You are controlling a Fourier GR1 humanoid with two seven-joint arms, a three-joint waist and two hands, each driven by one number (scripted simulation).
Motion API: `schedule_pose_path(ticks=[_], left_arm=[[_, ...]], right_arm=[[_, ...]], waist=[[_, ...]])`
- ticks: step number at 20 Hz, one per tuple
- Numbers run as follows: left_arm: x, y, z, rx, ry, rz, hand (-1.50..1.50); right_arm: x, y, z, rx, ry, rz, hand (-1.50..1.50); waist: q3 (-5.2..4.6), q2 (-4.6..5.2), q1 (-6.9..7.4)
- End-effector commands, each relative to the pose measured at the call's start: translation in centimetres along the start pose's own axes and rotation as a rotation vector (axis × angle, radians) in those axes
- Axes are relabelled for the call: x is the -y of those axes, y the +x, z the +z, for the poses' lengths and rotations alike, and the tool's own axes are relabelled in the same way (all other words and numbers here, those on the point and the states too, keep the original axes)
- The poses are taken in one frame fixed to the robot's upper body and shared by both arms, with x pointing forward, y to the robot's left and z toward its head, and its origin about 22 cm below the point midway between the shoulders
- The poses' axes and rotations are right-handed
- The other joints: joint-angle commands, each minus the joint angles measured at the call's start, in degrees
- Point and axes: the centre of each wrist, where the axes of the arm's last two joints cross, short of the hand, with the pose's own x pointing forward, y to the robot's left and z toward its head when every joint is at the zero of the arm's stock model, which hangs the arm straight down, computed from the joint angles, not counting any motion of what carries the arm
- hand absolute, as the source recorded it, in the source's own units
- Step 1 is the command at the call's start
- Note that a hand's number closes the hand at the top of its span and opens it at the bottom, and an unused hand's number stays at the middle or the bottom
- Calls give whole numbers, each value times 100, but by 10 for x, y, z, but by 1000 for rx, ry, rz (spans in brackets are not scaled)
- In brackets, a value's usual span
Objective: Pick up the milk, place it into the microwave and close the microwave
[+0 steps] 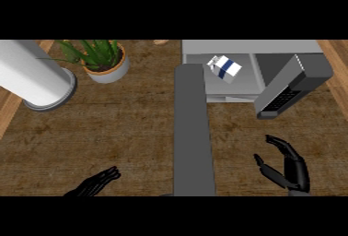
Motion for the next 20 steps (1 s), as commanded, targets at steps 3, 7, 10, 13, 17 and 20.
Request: schedule_pose_path(ticks=[3, 7, 10, 13, 17, 20], left_arm=[[23, -15, -27, 16, -145, -101, 150], [35, -18, -44, -25, -137, -49, 150], [51, -42, -68, -10, -106, -133, 150], [50, -51, -77, -7, -67, -174, 150], [26, -49, -108, -66, -229, -220, 150], [53, -50, -137, -197, -377, -266, 150]], right_arm=[[47, 8, 28, 16, -55, -32, -150], [81, 21, 51, 38, -82, -68, -150], [82, 10, 50, 43, -132, -73, -150], [103, 17, 53, 36, -128, -40, -150], [110, 23, 59, 43, -126, -81, -150], [128, 26, 66, 46, -104, -84, -150]], waist=[[2, 6, 27], [2, 10, 31], [9, 26, 69], [7, 24, 67], [7, 27, 12], [16, 41, -78]])
